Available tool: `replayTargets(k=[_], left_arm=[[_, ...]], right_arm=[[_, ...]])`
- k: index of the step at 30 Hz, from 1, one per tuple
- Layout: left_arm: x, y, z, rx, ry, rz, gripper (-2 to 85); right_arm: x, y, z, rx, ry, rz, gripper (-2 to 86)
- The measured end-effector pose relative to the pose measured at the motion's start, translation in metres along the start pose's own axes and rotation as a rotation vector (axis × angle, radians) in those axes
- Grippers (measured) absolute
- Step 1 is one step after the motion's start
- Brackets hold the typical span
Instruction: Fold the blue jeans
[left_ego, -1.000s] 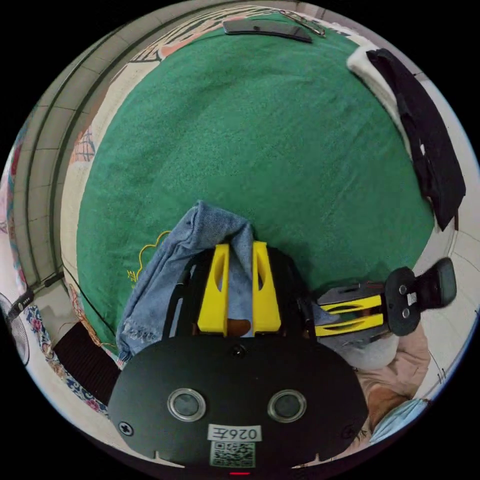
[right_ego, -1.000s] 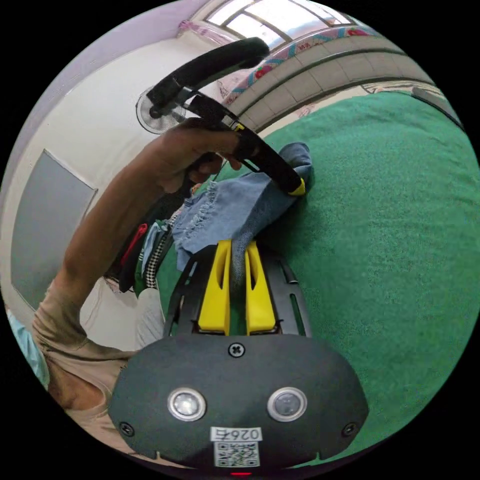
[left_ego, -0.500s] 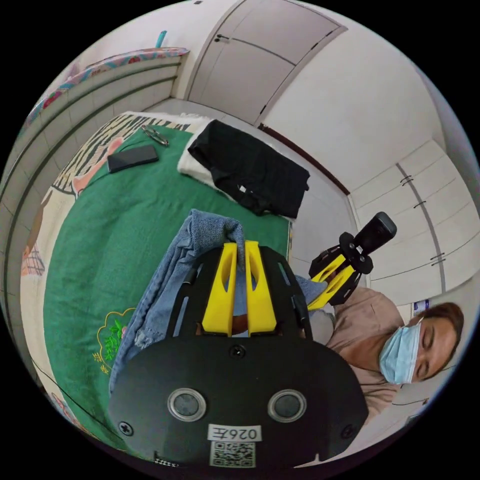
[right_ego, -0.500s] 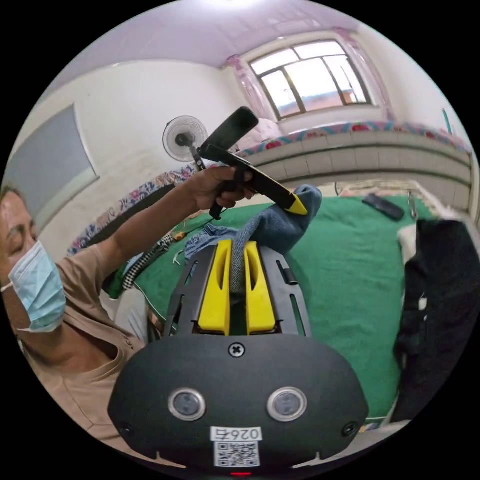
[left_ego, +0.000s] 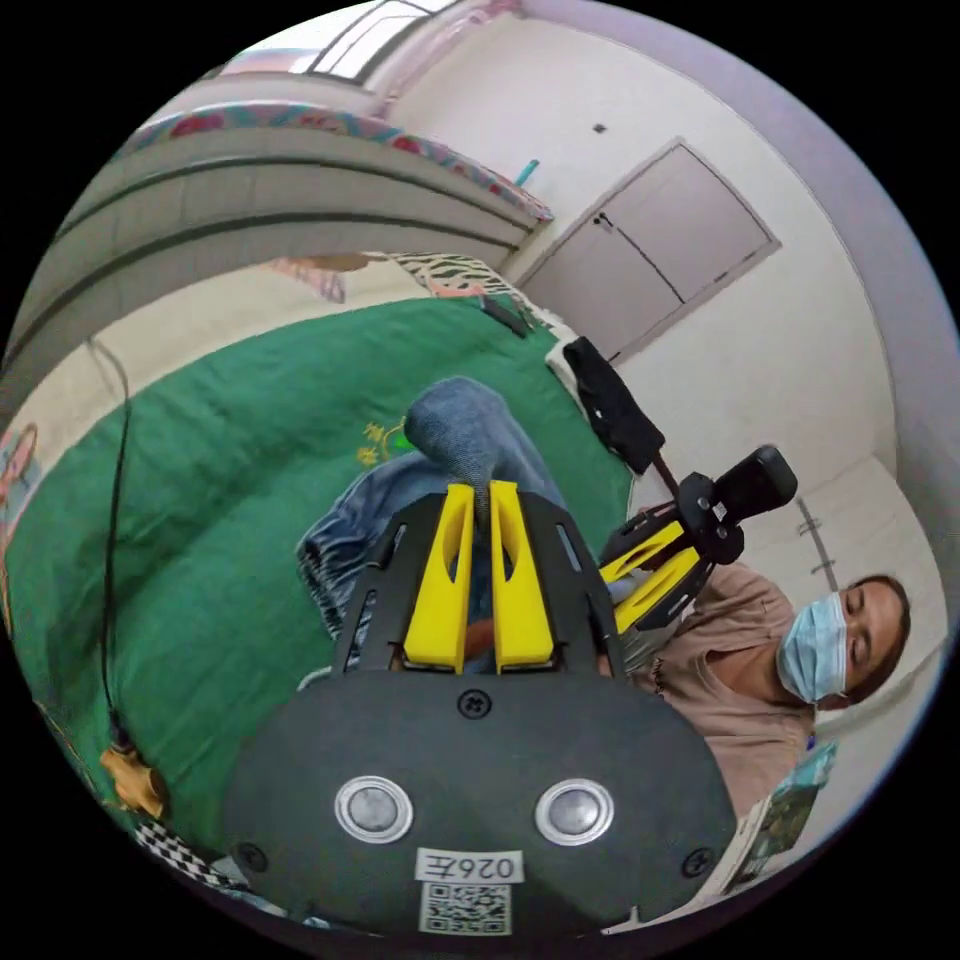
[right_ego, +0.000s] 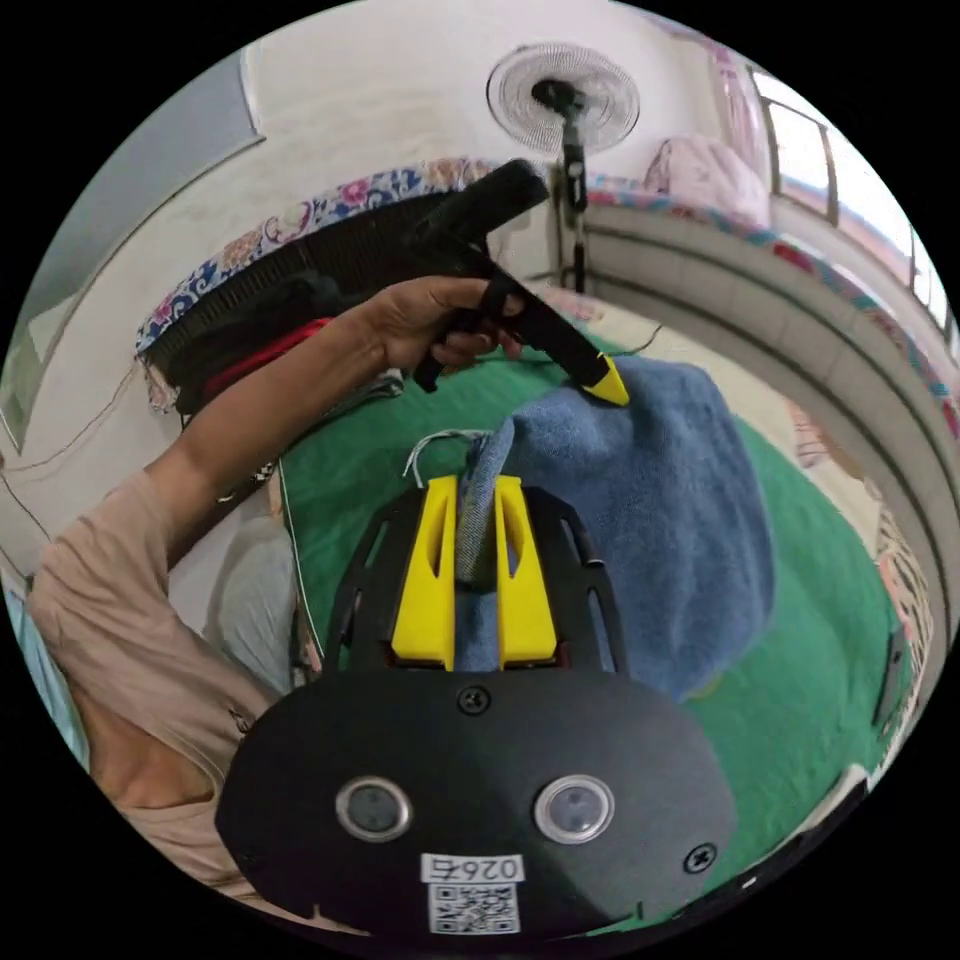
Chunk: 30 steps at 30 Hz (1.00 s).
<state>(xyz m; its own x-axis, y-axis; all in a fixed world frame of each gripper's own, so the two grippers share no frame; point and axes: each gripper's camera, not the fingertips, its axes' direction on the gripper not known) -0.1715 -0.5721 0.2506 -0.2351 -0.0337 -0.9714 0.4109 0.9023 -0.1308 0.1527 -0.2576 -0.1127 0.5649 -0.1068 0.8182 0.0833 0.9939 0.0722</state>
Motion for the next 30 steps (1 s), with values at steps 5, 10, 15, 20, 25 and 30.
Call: replayTargets(k=[5, 10, 15, 20, 25, 30], left_arm=[[-0.065, 0.077, -0.062, 0.301, 0.058, -0.221, 3.7], [0.018, 0.102, -0.117, 0.412, -0.002, -0.078, -0.2], [0.149, 0.117, -0.087, 0.384, -0.273, 0.167, -0.9], [0.138, 0.117, -0.009, 0.02, -0.734, 0.091, -0.8], [0.137, 0.15, -0.059, 0.168, -0.566, 0.076, -0.7], [0.163, 0.163, -0.128, 0.361, -0.508, 0.098, -0.7]], right_arm=[[0.031, -0.004, 0.035, -0.059, -0.278, 0.064, 3.1], [0.051, 0.025, -0.001, 0.037, -0.07, 0.12, -0.4], [0.081, 0.045, 0.006, 0.058, -0.004, 0.273, -0.9], [0.109, 0.061, 0.053, -0.036, 0.121, 0.398, -0.9], [0.136, 0.09, 0.101, -0.08, 0.087, 0.454, -0.9], [0.132, 0.106, 0.076, 0.088, 0.116, 0.417, -0.9]])
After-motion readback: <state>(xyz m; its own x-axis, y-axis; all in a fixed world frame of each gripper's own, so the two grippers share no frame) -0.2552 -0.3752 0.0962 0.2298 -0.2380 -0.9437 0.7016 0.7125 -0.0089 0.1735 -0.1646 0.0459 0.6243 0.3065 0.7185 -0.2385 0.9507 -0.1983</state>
